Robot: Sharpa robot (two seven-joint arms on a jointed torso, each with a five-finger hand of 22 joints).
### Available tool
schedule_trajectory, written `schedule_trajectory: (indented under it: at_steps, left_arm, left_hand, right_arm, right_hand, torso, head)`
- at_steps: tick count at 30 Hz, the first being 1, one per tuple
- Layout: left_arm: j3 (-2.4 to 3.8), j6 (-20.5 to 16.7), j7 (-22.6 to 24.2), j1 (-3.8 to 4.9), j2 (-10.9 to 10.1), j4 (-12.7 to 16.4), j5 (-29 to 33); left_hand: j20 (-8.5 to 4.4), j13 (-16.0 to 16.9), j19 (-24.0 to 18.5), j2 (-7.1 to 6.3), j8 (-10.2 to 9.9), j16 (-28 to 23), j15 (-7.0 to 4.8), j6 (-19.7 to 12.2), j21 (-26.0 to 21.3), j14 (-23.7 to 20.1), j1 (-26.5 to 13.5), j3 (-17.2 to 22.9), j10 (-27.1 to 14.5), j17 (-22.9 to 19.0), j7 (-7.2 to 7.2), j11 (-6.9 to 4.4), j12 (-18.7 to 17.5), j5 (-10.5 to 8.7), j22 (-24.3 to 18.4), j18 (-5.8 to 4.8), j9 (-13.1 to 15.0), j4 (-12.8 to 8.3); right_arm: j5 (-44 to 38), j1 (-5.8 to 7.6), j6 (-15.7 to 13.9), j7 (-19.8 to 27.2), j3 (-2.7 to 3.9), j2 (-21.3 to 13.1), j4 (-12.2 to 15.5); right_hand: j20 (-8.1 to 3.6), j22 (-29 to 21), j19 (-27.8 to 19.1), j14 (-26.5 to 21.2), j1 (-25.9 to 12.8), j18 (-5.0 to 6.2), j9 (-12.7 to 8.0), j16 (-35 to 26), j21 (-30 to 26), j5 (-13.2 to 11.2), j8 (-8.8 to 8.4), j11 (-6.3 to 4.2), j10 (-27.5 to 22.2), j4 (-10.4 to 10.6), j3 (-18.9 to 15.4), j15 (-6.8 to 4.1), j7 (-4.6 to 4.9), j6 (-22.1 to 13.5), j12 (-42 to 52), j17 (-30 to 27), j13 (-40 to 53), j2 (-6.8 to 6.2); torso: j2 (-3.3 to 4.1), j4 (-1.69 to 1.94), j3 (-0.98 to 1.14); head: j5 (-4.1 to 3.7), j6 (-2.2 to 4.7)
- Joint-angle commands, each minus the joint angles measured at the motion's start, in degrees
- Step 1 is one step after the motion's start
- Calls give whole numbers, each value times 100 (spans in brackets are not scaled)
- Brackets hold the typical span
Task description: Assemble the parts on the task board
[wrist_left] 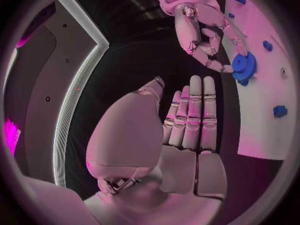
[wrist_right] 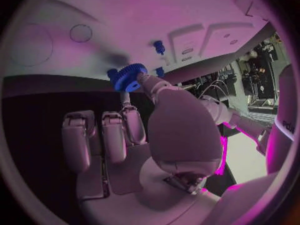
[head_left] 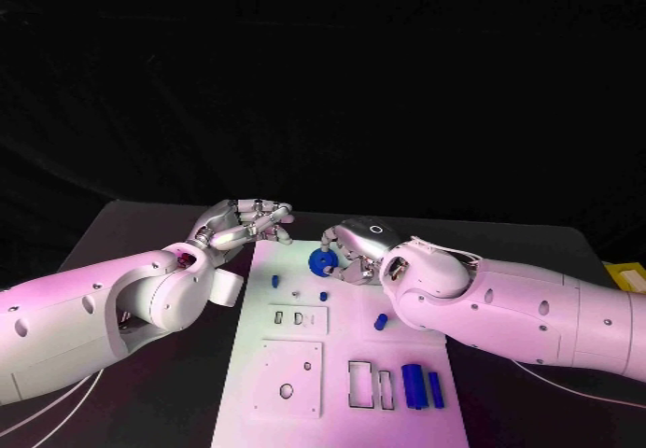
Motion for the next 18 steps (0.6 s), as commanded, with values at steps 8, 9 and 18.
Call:
schedule_trajectory:
  at_steps: [8,9,18]
  left_arm:
    - [5,105,28,8,23,18,-18]
    - [5,104,28,8,24,19,-18]
    - [5,99,27,9,20,20,-18]
  left_hand:
    - [-4,-4,-35,5,-33,12,3,-55,41,-55,-7,24,-31,11,4,4,-24,-32,10,0,-7,-3]
    - [-4,-4,-35,5,-33,12,3,-55,41,-55,-7,24,-31,11,4,4,-24,-32,10,0,-7,-3]
    - [-4,-4,-35,5,-33,12,3,-55,41,-55,-7,24,-31,11,4,4,-24,-32,10,0,-7,-3]
  right_arm:
    - [-208,-42,41,-85,-8,229,-225]
    - [-205,-47,49,-79,-8,250,-246]
    - [-171,-98,121,-36,-16,340,-328]
  right_hand:
    - [-48,1288,433,503,-39,-104,108,21,15,9,-32,18,-5,-13,53,-36,-37,31,-8,1103,208,-22]
    - [-48,1288,433,503,-39,-104,108,21,15,9,-32,18,-5,-13,53,-36,-37,31,-8,1103,208,-22]
    - [-40,1282,427,502,-79,-103,105,20,10,-20,-63,35,-20,-5,66,-23,-17,-4,-22,1100,197,-47]
  torso:
    - [-1,-7,4]
    - [-2,-8,5]
    - [-5,-11,6]
  head:
    - [27,-22]
    - [28,-32]
    - [35,-50]
